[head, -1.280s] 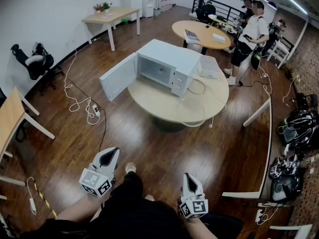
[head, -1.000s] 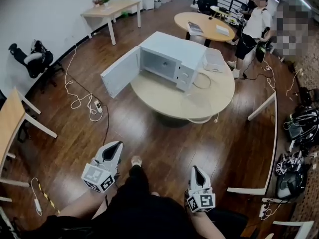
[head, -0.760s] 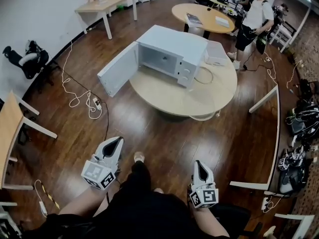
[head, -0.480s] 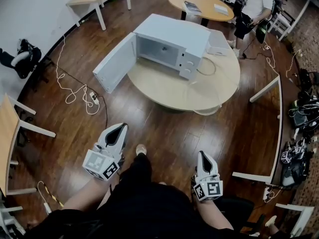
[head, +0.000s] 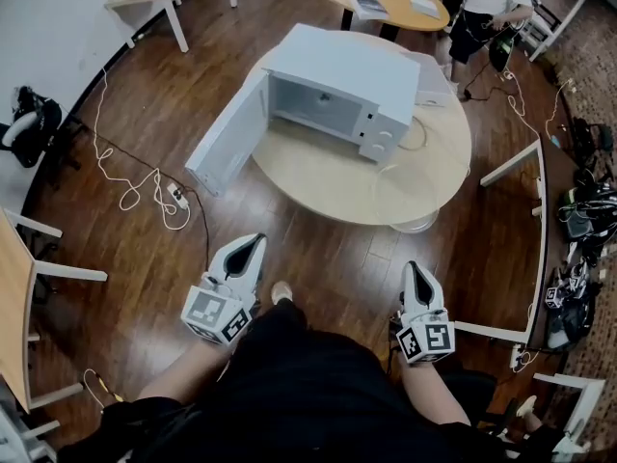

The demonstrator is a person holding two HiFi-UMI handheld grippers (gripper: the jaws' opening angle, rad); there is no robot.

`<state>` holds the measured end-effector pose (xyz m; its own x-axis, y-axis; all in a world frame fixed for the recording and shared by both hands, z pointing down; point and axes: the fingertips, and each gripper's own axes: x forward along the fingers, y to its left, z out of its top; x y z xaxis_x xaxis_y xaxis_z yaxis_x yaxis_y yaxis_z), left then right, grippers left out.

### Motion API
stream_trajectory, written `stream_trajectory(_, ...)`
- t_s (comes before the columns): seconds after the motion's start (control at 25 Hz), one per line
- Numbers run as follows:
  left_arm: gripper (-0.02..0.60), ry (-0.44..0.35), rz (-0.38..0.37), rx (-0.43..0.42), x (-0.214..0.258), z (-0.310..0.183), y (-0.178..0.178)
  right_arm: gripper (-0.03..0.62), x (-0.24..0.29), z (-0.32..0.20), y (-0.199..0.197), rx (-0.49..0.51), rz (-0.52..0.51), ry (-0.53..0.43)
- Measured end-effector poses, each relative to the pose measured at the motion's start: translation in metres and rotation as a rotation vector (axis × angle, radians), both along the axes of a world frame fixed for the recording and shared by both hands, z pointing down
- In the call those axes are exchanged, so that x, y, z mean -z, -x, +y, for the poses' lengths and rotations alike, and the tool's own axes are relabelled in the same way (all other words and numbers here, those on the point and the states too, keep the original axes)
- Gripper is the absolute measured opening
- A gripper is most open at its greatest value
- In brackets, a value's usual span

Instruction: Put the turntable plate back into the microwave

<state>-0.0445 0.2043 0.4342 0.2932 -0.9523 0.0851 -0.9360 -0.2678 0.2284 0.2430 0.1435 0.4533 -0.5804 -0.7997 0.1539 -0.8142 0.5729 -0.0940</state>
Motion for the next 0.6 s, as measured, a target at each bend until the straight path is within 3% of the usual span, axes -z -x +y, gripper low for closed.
stream_trajectory(0.6,0.006,-0.033,-0.048,-0.160,-0.002,-0.080,0.053,0.002,0.001,-0.033,0.081,-0.015,0.057,0.008)
